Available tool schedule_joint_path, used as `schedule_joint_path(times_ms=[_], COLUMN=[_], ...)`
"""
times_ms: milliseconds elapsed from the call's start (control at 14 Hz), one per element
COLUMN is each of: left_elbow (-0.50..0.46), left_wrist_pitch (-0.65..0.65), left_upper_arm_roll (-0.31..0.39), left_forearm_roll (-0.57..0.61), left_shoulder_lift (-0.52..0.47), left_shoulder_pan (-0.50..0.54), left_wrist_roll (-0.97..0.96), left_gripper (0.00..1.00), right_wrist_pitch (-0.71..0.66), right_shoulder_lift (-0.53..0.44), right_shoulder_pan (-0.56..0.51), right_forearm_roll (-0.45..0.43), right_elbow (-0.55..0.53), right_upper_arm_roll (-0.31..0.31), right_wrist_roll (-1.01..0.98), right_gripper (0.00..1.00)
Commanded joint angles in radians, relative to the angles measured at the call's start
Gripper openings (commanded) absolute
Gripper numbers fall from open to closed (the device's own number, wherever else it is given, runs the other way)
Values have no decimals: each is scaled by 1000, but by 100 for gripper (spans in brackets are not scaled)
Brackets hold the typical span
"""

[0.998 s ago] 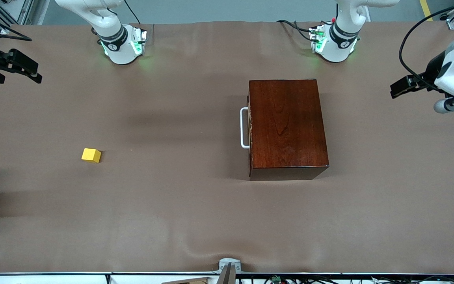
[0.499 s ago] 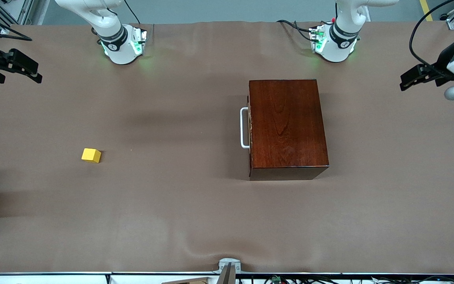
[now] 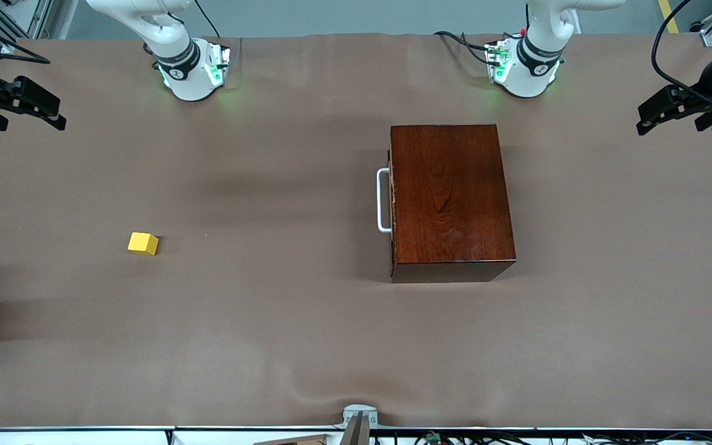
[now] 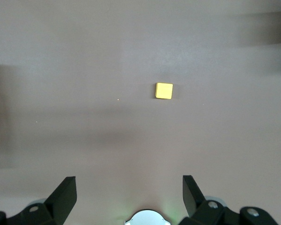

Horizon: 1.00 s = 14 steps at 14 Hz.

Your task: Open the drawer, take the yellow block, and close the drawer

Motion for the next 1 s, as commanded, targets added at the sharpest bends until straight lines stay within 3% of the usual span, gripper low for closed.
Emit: schedule_joint_path(times_ms=[0, 926], left_elbow=[30, 30], left_wrist_pitch=[0, 0], left_upper_arm_roll=[-2, -29], left_forearm_roll=[-16, -18], left_shoulder_lift=[22, 23], left_shoulder_pan=[1, 28], left_wrist_roll=[12, 18], left_gripper=[100, 100], right_wrist_pitch=[0, 0], right_shoulder_lift=[-21, -21], right_shoulder_pan=[-9, -32], right_forearm_roll=[4, -3], right_elbow=[-18, -24], right_upper_arm_roll=[2, -2], right_wrist_roll=[-19, -88], right_gripper=[100, 100])
